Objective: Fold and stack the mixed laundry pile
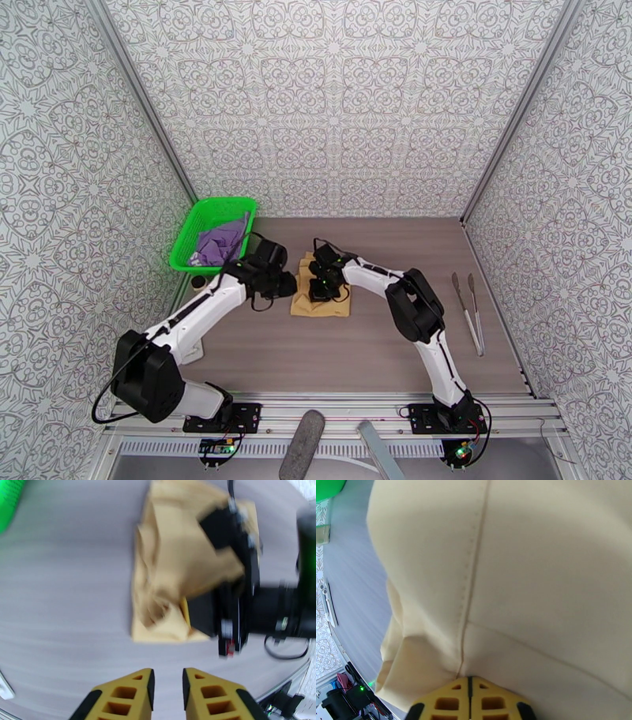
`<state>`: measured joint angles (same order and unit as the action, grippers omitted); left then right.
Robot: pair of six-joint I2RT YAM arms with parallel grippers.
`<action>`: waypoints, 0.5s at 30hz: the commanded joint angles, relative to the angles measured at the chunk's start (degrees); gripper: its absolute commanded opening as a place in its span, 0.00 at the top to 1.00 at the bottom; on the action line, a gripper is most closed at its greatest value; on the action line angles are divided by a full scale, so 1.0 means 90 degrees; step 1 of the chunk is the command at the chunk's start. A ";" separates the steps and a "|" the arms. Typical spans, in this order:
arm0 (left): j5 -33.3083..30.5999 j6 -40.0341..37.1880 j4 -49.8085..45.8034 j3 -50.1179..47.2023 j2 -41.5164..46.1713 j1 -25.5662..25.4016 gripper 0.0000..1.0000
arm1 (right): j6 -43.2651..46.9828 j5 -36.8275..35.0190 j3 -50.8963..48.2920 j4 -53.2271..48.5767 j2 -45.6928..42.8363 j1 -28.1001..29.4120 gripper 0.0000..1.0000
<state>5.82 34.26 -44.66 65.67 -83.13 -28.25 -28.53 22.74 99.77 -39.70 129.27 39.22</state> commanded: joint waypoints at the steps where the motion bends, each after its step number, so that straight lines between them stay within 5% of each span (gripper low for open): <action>1: 0.0062 0.0627 0.0267 -0.0275 -0.0056 -0.0366 0.75 | 0.0173 -0.0304 0.0276 -0.0374 -0.0447 -0.0203 0.79; 7: 0.0378 0.1341 0.1134 -0.0558 -0.0680 -0.0780 0.82 | 0.0690 -0.0590 0.0725 -0.1022 -0.1284 -0.0727 0.57; 15: 0.0495 0.1473 0.1354 -0.0450 -0.2189 -0.0865 0.96 | 0.1639 -0.0209 0.2102 -0.1654 -0.0492 -0.1535 0.56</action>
<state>9.08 45.71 -34.63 61.69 -99.94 -35.79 -18.41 19.35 115.35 -50.74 120.07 26.87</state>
